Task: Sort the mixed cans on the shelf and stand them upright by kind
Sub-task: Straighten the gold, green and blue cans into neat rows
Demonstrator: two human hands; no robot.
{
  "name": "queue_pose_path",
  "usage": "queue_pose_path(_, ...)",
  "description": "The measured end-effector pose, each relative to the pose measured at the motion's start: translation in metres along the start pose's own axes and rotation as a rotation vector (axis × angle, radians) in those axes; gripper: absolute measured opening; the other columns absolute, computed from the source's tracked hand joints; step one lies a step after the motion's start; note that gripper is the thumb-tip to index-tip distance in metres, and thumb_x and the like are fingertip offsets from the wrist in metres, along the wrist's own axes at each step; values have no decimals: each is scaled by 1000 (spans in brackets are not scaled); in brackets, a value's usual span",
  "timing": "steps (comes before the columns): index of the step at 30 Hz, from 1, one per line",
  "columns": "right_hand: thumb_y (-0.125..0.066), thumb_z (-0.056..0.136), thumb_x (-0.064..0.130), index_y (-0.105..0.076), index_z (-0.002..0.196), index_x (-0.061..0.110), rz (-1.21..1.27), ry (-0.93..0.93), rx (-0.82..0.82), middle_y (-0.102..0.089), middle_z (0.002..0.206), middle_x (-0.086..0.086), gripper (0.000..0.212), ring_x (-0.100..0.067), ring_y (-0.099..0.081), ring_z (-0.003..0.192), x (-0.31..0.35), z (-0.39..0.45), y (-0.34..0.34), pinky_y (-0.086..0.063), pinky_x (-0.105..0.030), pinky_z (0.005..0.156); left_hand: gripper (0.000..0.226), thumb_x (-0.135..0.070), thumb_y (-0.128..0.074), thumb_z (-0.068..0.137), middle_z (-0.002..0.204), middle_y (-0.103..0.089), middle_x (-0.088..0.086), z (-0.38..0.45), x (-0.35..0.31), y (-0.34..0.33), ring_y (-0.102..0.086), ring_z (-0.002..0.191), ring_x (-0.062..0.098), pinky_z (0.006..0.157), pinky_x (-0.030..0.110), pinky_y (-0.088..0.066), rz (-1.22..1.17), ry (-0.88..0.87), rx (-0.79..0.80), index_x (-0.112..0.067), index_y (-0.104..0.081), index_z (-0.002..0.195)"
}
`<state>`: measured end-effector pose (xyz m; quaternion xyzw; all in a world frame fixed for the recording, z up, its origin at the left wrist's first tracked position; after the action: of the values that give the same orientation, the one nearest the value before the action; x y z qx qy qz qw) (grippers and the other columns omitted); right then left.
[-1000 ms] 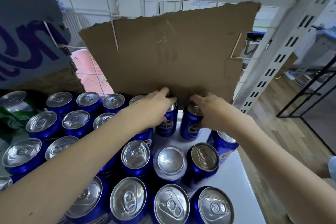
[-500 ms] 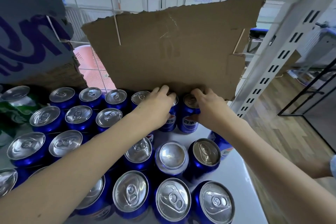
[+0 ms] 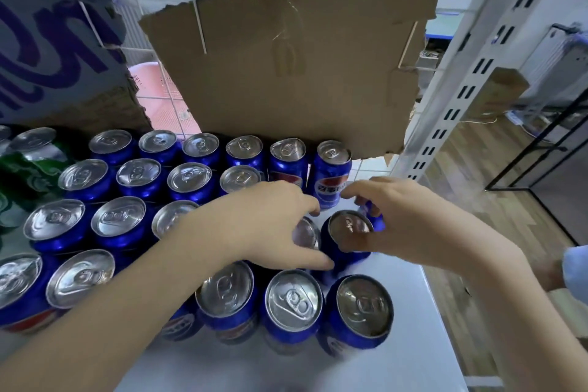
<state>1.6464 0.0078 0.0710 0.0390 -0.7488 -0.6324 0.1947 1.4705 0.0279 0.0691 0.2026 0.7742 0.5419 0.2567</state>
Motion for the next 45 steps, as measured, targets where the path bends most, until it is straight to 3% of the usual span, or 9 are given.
queue_pose_path(6, -73, 69, 54, -40, 134, 28, -19, -31, 80, -55, 123, 1, 77, -21, -52, 109, 2, 2, -21, -47, -35, 89, 77, -69, -59, 73, 127, -53, -6, 8, 0, -8, -52, 109, 17, 87, 31, -46, 14, 92, 111, -29, -41, 135)
queue_pose_path(10, -73, 71, 49, -47, 126, 27, -23, -48, -9, -62, 111, 1, 64, -22, -55, 98, 2, 1, -24, -50, -35, 81, 55, -58, -65, 73, 82, -47, -10, 8, -6, -2, -47, 76, 13, 66, 27, -43, 38, 93, 36, -23, -56, 114)
queue_pose_path(14, -74, 72, 36, -50, 120, 24, -41, -62, -60, -62, 106, -2, 55, -23, -55, 93, 1, 3, -22, -48, -30, 73, 47, -53, -70, 67, 79, -56, -7, 0, -4, 2, -55, 76, 13, 67, 31, -51, -24, 100, -124, -20, -63, 100)
queue_pose_path(25, -75, 69, 49, -57, 112, 19, -6, -154, -214, -65, 97, -4, 55, -24, -57, 88, 0, 24, -3, -44, -29, 66, 44, -55, -61, 70, 71, -64, 4, -28, 26, 19, -58, 71, 19, 60, 30, -46, -483, 441, -635, -11, -65, 75)
queue_pose_path(28, -76, 68, 45, -58, 112, 19, 39, -175, -245, -65, 97, -5, 55, -25, -57, 89, 0, 30, -8, -38, -27, 64, 49, -47, -63, 77, 66, -66, 14, -46, 31, 13, -61, 62, 26, 61, 33, -53, -1053, 470, -738, 1, -64, 72)
queue_pose_path(31, -76, 68, 41, -59, 111, 16, 67, -192, -218, -63, 95, -7, 53, -27, -57, 87, 4, 35, -14, -45, -31, 68, 44, -38, -67, 69, 87, -70, 17, -46, 35, 7, -67, 72, 24, 61, 37, -59, -1845, 394, -553, -2, -66, 95)
queue_pose_path(37, -74, 70, 42, -57, 103, 16, 31, -201, -127, -61, 96, -7, 45, -27, -55, 91, 14, 45, -23, -39, -28, 65, 95, -16, -92, 21, 113, -60, 24, -42, 42, -13, -65, 88, 37, 65, 55, -56, -2339, 12, -313, -5, -60, 110)
queue_pose_path(39, -74, 70, 42, -58, 102, 16, 16, -194, -117, -62, 98, -8, 45, -27, -56, 92, 14, 47, -24, -39, -28, 65, 80, -8, -87, 35, 106, -63, 23, -45, 32, -16, -65, 93, 38, 75, 57, -53, -2321, -151, -86, 1, -64, 110)
queue_pose_path(45, -74, 70, 41, -60, 99, 14, 12, -183, -126, -61, 88, -7, 43, -26, -55, 84, 11, 50, -23, -42, -29, 63, 66, -50, -83, 46, 96, -68, 11, -39, 36, -3, -67, 85, 25, 74, 38, -56, -2147, -120, -350, -11, -73, 98)
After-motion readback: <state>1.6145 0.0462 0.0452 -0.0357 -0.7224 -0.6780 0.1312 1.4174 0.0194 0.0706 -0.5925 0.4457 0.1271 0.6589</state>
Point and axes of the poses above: each hand's wrist, its own z-axis towards the middle knuckle, its own y-axis out of the back of the hand, x = y × z, the point moved 1 cm from there along z, towards the middle knuckle
